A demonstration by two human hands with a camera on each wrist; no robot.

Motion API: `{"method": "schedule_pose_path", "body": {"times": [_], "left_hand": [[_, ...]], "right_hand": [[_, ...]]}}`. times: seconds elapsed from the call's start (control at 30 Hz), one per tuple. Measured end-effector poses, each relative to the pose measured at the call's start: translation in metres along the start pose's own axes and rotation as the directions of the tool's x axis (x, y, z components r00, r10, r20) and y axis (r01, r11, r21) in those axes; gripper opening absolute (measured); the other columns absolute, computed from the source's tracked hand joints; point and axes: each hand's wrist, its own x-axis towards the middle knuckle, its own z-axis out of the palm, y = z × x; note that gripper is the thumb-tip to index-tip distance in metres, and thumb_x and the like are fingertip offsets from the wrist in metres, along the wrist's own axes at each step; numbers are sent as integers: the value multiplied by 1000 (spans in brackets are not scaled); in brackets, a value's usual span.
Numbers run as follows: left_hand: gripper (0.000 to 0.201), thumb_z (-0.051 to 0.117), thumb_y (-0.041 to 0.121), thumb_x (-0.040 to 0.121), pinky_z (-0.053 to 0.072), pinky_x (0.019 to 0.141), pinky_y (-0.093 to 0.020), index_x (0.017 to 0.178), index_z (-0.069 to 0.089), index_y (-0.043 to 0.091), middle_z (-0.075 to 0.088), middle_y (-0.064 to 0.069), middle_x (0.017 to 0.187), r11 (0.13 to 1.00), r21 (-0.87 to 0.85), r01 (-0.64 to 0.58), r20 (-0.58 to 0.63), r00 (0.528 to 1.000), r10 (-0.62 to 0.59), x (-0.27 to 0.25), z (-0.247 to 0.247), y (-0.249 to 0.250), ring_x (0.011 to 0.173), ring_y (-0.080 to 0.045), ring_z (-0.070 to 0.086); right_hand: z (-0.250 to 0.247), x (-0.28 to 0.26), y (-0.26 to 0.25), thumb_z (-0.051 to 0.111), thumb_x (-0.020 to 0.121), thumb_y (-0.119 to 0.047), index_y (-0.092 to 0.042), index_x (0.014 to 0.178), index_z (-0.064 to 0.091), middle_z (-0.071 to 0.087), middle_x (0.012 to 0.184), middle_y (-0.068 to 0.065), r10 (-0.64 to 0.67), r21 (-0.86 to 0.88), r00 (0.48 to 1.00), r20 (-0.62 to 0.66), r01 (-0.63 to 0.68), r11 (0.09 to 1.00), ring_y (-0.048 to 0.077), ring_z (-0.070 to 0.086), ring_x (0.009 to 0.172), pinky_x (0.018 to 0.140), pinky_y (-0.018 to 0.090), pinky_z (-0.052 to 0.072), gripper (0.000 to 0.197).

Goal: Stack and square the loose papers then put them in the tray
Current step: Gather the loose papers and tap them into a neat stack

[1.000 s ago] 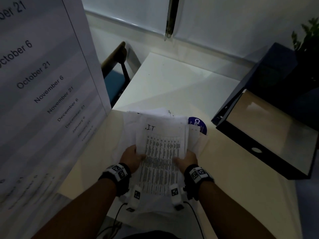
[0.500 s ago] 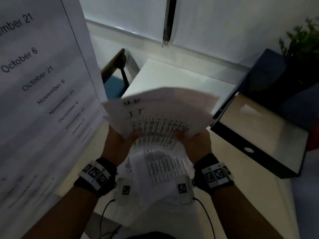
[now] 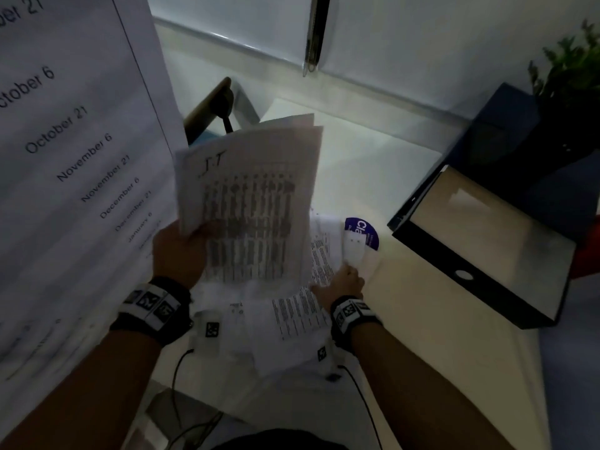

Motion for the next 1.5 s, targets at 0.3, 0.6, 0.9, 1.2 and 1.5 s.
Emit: {"method": "schedule_pose_path", "body": {"times": [0.3,0.6,0.9,1.2,1.5], "left_hand": [[29,72,24,87,44,83,-27,113,65,12,63,-2,101,999,12,33,-80,996,-32,-2,-31,-5,92,-18,58],[34,73,24,86,45,88,-29,118,62,16,63,3,98,993,-30,114,-84,990,-116,-4,-40,-18,98,-19,58],[43,74,26,86,49,90,-35,123,63,7,65,-5,109,992,-57,110,-76,991,-114,-2,-46,-22,98,-21,61],[33,76,26,83,52,89,-39,113,63,20,67,-6,105,993,-67,94,-101,990,-101,1,-58,-29,96,-24,64],[28,75,25,84,49,83,-32,110,63,19,64,8,88,993,-77,94,-87,991,-100,0,-60,-25,80,-7,61]], "right_hand": [[11,7,-2,76,80,-18,-13,148,21,53,136,15,104,301,993,60,-117,946,34,58,116,93,37,50,87],[9,10,11,67,84,-19,-5,131,48,54,131,16,162,267,971,-174,-112,957,34,57,114,94,39,51,53],[25,10,-6,66,85,-23,-18,119,42,65,108,12,113,178,987,-112,-92,980,32,64,92,80,41,55,41],[34,2,-29,83,66,-45,-5,138,28,34,140,17,283,245,957,-68,-259,934,40,40,125,101,50,40,99],[14,-6,-15,58,91,-17,-7,126,50,61,119,15,134,345,985,-109,-89,934,30,60,99,77,32,45,38]]}}
